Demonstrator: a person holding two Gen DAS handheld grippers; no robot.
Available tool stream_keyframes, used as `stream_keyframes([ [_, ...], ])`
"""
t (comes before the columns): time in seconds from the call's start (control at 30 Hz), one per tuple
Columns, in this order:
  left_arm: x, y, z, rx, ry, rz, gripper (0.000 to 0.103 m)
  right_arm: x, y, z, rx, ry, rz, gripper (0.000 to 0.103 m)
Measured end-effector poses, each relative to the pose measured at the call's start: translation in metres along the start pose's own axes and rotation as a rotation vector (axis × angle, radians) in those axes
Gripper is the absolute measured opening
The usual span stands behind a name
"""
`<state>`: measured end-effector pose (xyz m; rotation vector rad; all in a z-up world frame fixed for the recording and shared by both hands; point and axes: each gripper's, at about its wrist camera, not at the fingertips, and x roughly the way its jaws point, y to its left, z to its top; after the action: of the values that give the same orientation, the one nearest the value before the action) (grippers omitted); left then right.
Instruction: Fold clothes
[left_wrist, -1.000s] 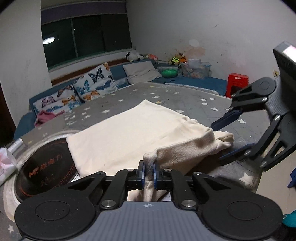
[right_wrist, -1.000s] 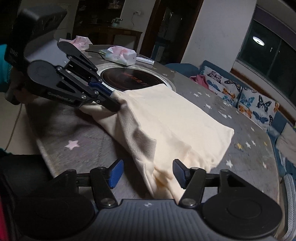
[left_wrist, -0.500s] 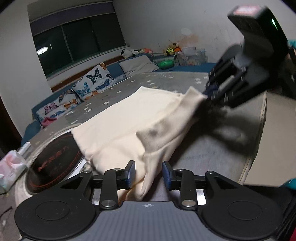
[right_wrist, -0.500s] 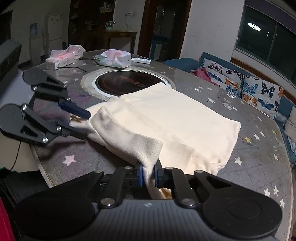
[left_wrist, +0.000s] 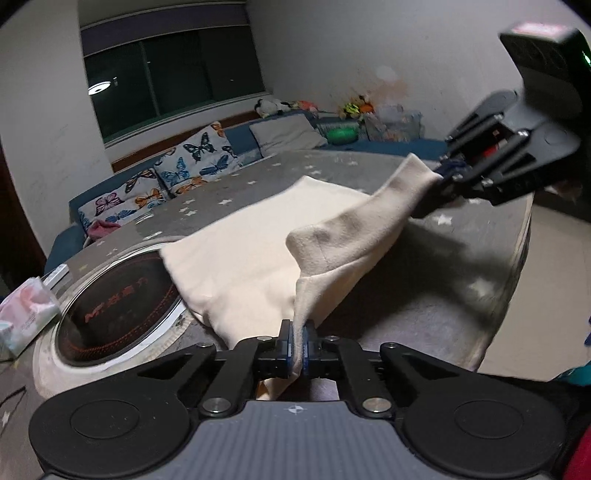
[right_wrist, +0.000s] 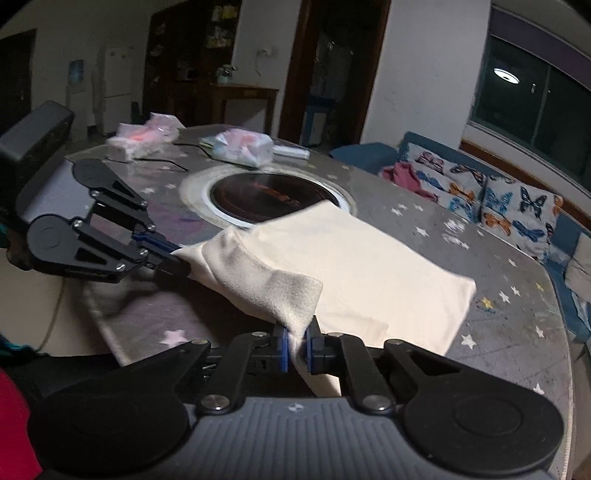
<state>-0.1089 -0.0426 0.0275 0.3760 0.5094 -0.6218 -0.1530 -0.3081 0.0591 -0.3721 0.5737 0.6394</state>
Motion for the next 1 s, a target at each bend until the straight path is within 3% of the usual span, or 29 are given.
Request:
stream_keyframes([
  [0.17, -0.043, -0.011, -0.002, -0.03, -0.016, -0.014, 0.005, -0.034, 0.018, 0.002, -0.028, -0.022, 0.051, 0.008],
  [0.37, -0.054, -0.008, 0.006, -0.047, -0.037, 0.004, 0.005, -0.053, 0.029, 0.007, -0.041, -0.019, 0.071, 0.008],
  [0.67, 0.0, 0.032, 0.049, -0.049, -0.041, 0.048, 0.005, -0.014, -0.025, 0.036, 0.035, 0.001, 0.035, 0.008],
  [1.0, 0.105, 0.068, 0.088, -0.017, 0.042, 0.078, 0.005, 0.067, -0.099, 0.052, 0.135, 0.074, -0.023, 0.008],
])
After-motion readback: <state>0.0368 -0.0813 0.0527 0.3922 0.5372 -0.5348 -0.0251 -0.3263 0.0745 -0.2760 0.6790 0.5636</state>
